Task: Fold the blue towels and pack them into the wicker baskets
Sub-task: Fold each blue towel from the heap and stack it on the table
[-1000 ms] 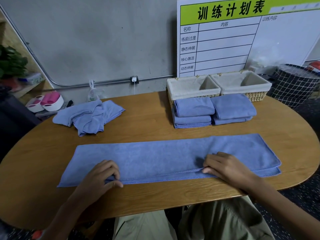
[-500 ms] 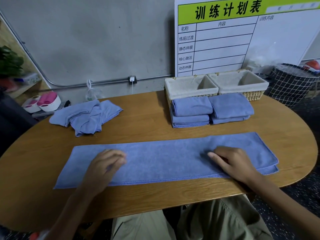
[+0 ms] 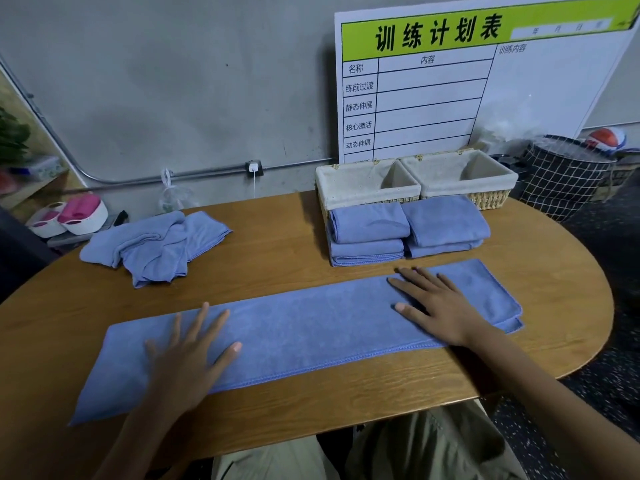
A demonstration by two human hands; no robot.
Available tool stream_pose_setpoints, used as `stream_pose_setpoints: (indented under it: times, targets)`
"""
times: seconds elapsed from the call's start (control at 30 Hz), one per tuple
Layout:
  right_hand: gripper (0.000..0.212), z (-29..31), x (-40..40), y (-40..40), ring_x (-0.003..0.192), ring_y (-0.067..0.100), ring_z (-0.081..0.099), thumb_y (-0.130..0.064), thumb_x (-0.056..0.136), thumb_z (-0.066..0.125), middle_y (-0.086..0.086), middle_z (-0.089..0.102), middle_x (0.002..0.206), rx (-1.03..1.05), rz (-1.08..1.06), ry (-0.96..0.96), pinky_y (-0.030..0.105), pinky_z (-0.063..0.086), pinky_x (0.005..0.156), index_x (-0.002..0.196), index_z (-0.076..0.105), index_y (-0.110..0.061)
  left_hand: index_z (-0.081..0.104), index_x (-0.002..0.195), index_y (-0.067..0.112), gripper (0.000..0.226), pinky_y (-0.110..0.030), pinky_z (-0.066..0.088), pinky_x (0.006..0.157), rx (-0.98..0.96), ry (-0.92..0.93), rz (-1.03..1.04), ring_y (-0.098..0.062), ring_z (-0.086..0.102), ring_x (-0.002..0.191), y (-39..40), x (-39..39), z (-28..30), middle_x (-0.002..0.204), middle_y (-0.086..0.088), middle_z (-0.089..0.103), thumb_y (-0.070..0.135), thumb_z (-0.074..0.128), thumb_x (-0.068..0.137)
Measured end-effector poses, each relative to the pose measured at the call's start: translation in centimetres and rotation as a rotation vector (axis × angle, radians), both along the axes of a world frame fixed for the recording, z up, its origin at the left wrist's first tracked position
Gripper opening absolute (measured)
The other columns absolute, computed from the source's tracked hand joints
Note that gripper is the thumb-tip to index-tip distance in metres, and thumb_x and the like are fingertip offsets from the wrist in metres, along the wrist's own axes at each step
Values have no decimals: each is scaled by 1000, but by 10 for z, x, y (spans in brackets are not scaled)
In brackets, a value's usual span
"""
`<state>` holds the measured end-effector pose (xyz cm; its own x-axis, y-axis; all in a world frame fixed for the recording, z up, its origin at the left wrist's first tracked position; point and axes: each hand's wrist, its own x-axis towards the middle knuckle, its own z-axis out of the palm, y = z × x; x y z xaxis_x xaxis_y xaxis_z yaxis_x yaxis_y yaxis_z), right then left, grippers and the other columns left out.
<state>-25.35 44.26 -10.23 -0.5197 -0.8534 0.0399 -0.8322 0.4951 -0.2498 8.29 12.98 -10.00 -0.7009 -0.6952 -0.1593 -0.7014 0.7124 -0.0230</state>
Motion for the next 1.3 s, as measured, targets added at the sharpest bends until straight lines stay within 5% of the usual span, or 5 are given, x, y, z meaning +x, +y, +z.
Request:
stream_pose_setpoints:
  times: [0.17, 0.27, 0.5, 0.83, 1.3]
  targets:
    - [75, -4, -7, 62, 152, 6, -7, -82, 83, 6, -22, -3, 163, -10, -167, 1, 38, 0, 123, 153, 10, -53, -4, 153, 54, 108, -70, 17, 112, -16, 34, 40, -31, 0, 155, -2, 7, -1, 167, 14, -11, 92, -28, 55]
    - [74, -3, -7, 75, 153, 9, 5, -80, 86, 12, -21, 7, 163, -45, -202, 44, 41, 9, 122, 153, 22, -49, 33, 153, 40, 95, -64, 29, 111, -19, 254, -20, -34, 20, 151, 11, -3, 0, 167, 0, 16, 86, 6, 75]
    - [55, 9, -33, 98, 134, 7, 46, -71, 85, 58, -16, 50, 144, -276, 107, -67, 45, 44, 105, 129, 65, -39, 73, 98, 31, 22, -35, 49, 85, 90, 733, -637, -8, 59, 99, 132, -125, 11, 109, 17, 61, 46, 58, 92]
    - [35, -2, -56, 135, 91, 18, 64, -45, 98, 53, -4, 68, 109, -372, 231, 326, 38, 50, 71, 101, 78, -21, 74, 101, 31, 36, -38, 43, 87, 162, 640, -769, -13, 55, 99, 213, -225, 0, 103, 13, 59, 60, 59, 85]
    - [38, -2, -49, 132, 92, 17, 61, -51, 100, 48, -7, 63, 106, -344, 228, 299, 38, 50, 73, 104, 73, -22, 66, 61, 20, 24, -21, 23, 47, -203, 360, -1063, -23, 56, 47, 223, -242, 36, 62, 2, 56, 38, 82, 63]
